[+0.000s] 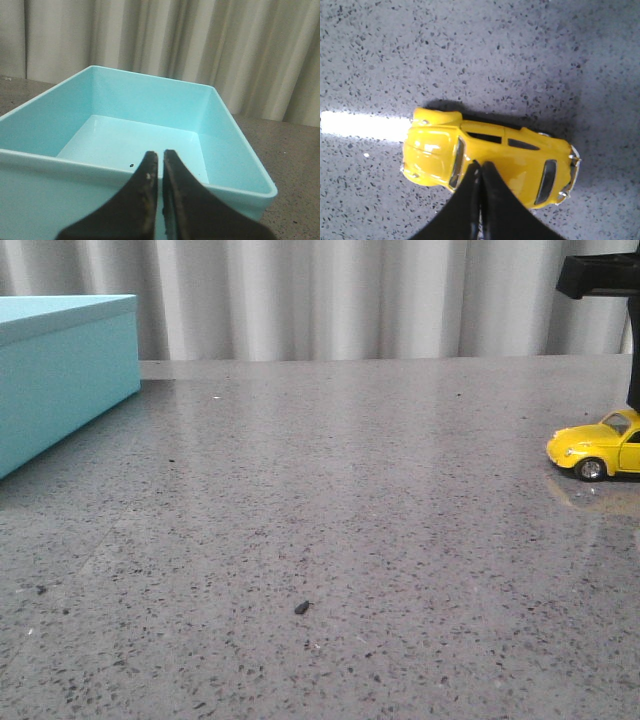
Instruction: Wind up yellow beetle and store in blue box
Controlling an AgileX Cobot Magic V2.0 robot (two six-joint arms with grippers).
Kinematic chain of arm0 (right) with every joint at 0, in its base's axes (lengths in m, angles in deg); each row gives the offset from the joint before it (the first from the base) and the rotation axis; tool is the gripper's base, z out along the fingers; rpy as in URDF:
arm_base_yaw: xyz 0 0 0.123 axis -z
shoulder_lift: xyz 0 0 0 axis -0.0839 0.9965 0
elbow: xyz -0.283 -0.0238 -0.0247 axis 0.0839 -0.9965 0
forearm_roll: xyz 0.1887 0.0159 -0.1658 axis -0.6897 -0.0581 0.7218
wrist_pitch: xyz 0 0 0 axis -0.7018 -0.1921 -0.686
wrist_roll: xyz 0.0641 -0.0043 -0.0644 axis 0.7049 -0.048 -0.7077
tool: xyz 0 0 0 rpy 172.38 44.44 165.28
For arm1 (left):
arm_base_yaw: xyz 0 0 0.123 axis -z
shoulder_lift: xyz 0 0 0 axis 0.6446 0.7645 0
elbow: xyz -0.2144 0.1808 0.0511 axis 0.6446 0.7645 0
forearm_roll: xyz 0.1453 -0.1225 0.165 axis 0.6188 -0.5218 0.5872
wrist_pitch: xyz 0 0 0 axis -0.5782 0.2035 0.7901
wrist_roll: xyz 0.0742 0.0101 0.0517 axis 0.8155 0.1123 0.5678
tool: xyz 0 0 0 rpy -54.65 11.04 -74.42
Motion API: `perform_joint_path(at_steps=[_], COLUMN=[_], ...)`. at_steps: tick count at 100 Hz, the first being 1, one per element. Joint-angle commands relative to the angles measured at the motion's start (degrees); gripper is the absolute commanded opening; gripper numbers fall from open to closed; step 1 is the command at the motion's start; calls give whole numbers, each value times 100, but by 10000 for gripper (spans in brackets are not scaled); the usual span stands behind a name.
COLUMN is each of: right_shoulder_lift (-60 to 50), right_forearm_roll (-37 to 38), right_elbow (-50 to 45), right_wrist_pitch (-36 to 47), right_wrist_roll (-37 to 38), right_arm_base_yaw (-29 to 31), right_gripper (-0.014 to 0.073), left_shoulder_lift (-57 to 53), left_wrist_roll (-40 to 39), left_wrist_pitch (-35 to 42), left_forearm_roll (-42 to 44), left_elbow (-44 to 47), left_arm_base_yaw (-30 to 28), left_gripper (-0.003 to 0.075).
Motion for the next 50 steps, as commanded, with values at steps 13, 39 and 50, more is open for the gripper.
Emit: perform_joint_path(at_steps=[13, 39, 50], right_shoulder_lift=[-41, -28, -28], right_forearm_roll=[152, 834, 1048], right_elbow=[103, 103, 103], right_wrist_pitch=[65, -130, -259], right_wrist_roll=[35, 283, 283], right_arm_base_yaw=[-8, 15, 61], right_gripper=[-61, -61, -61], left_shoulder_lift=[99, 99, 99], left_wrist_roll=[-41, -41, -41], left_wrist_pitch=[459, 459, 459], left_forearm_roll=[-5, -5, -5], left_elbow=[-211, -211, -211], left_arm_base_yaw=[50, 50, 50], left_gripper=[-21, -21, -21])
